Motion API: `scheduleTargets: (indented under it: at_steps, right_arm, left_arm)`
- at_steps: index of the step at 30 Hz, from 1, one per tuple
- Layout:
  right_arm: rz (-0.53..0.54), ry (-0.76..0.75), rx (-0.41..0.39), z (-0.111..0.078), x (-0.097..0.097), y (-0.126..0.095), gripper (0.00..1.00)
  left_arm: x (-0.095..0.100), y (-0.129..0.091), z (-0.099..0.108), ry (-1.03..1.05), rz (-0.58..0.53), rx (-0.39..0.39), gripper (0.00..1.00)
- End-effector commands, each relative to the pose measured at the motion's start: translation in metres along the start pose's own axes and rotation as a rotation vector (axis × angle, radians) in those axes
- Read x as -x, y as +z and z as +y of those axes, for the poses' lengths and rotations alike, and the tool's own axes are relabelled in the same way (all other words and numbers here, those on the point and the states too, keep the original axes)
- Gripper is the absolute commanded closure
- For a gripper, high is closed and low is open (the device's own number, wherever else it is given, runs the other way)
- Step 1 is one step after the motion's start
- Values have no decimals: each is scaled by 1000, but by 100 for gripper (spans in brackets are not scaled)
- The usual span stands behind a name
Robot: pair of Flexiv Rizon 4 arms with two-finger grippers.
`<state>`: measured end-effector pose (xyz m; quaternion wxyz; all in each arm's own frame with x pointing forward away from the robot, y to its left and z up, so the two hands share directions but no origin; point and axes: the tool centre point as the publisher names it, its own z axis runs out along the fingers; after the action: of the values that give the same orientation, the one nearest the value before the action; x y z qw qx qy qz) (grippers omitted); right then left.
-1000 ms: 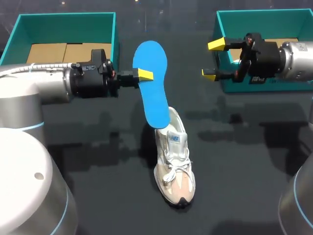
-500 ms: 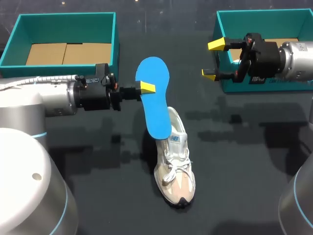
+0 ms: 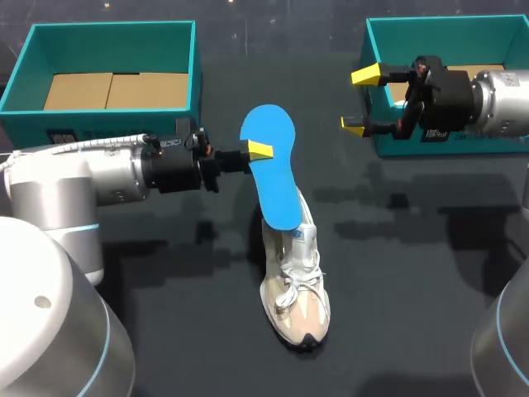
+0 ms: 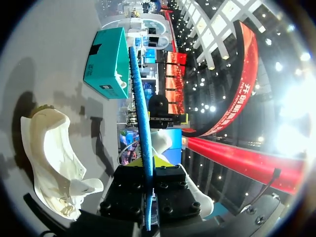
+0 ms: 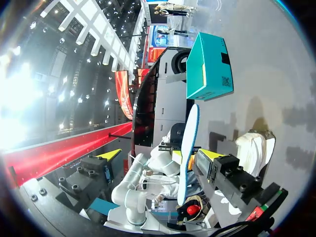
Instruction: Take the shoe out of the shoebox, open the shoe tongue, remove and reinsert the insole, then place the shoe into the shoebox
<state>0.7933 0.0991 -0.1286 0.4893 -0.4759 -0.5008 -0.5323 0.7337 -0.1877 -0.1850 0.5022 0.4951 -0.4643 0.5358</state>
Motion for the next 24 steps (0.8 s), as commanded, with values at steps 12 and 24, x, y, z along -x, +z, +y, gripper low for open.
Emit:
scheduleTargets:
  at_steps: [12, 24]
  right_arm:
    - [-101, -17, 4, -4, -13, 0, 0]
    - [-620, 101, 2, -8, -63, 18, 0]
  left_arm:
    - [7, 9, -3, -22, -14, 8, 100]
    - [7, 9, -3, -22, -14, 8, 100]
